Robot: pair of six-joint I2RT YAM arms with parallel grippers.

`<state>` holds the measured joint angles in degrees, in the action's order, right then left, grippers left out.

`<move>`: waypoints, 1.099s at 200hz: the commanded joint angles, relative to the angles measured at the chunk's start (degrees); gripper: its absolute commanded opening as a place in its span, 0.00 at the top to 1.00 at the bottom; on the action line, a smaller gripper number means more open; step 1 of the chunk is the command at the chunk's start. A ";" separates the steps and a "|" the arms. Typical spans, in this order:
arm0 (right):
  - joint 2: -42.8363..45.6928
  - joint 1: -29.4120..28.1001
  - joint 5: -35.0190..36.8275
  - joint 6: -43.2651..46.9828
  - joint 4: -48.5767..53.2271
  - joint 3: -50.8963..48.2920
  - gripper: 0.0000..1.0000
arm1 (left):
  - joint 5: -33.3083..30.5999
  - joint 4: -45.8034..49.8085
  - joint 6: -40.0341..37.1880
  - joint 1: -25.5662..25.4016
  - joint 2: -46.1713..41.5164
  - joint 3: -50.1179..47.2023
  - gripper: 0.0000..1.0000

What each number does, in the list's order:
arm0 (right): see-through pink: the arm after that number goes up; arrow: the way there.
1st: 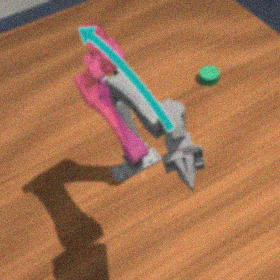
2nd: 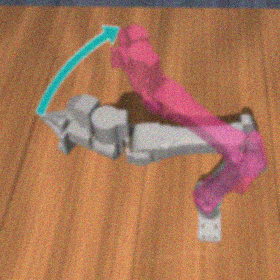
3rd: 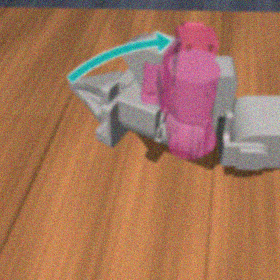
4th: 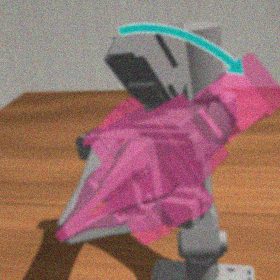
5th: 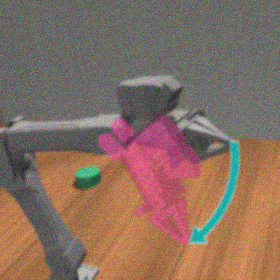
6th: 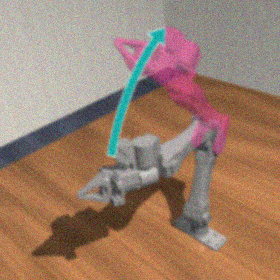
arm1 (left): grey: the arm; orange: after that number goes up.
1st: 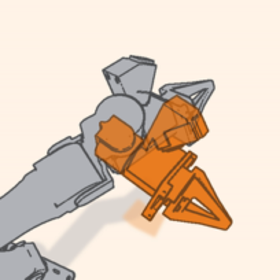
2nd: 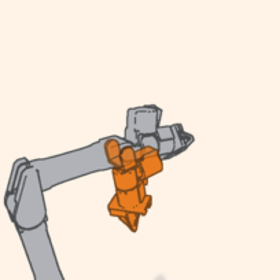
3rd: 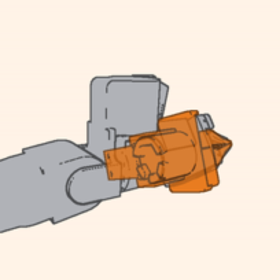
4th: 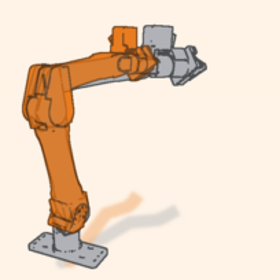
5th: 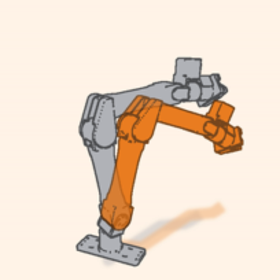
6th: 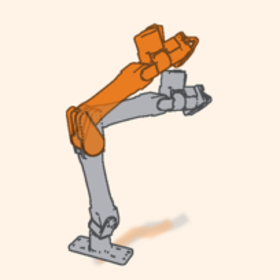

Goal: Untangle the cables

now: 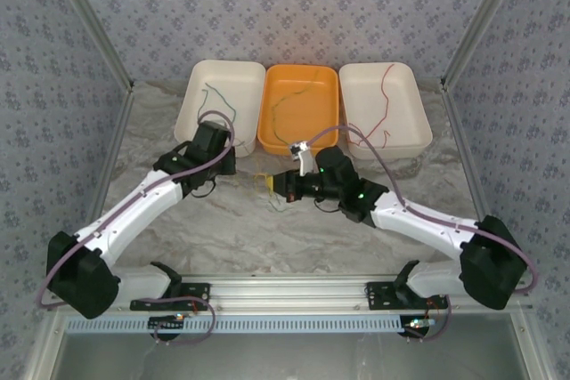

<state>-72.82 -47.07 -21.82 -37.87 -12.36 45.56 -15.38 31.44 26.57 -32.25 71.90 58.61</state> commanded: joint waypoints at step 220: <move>21.33 38.96 -9.98 -15.23 -0.28 7.12 1.00 | -4.01 -5.56 10.65 -2.82 0.57 -16.67 1.00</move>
<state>-50.48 -7.46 -26.81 -51.88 -11.38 50.28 -20.56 26.74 36.36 -34.52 72.07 41.08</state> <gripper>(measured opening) 0.058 0.061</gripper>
